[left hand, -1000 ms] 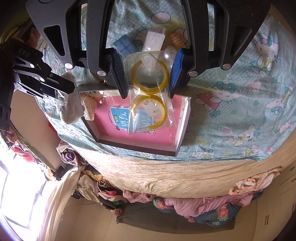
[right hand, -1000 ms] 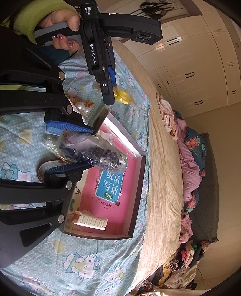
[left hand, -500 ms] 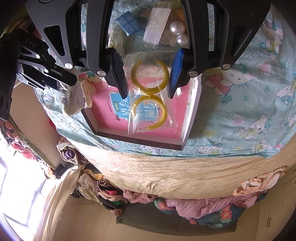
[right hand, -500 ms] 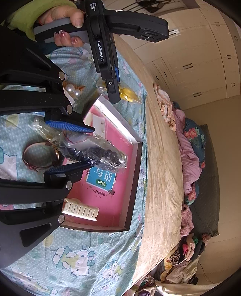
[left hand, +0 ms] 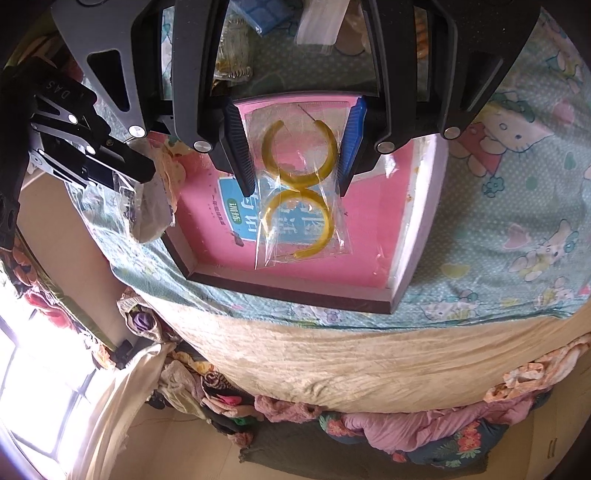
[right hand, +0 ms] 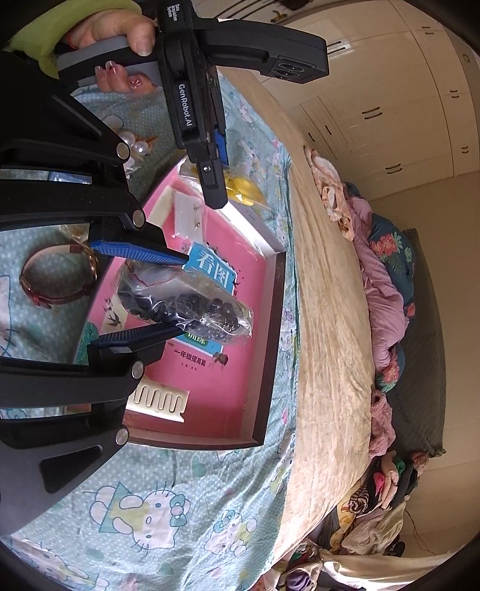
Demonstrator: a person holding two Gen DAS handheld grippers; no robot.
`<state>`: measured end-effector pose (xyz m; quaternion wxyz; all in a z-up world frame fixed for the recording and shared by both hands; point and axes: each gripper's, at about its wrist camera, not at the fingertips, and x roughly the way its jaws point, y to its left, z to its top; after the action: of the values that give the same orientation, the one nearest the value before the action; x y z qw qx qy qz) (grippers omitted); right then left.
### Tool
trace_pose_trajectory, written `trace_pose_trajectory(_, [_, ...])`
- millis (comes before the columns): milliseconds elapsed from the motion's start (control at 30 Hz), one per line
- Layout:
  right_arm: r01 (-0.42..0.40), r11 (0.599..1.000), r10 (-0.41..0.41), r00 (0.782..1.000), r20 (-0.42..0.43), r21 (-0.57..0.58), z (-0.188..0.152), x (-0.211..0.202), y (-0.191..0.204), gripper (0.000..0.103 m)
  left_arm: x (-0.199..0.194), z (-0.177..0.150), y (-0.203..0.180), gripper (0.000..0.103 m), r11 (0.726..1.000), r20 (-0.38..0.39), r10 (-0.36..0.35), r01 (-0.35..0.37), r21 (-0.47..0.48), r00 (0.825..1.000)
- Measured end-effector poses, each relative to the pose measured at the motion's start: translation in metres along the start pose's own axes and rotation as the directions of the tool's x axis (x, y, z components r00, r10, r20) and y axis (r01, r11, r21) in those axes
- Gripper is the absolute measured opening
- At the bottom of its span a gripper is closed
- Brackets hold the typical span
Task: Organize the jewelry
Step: 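Carry the bead bag into the box with the right tool while the left tool releases the bangles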
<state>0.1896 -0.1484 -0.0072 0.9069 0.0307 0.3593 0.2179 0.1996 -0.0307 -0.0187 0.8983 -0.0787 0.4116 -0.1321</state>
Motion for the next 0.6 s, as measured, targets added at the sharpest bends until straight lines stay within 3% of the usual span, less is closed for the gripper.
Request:
trace_pose_trajectory(433, [0.017,1.0,-0.016,0.998,-0.054,0.022,-0.013,0.023,-0.015,0.03,0.047,-0.006,-0.002,0.036,0.999,-0.123,-0.011,0.015,0.032,0.992])
trace_pose_trajectory(600, [0.011,1.0,-0.009,0.997,-0.073,0.026,-0.016,0.03,-0.018,0.03,0.052,-0.007,-0.002,0.037,0.999,-0.127,-0.007,0.011,0.031,0.992])
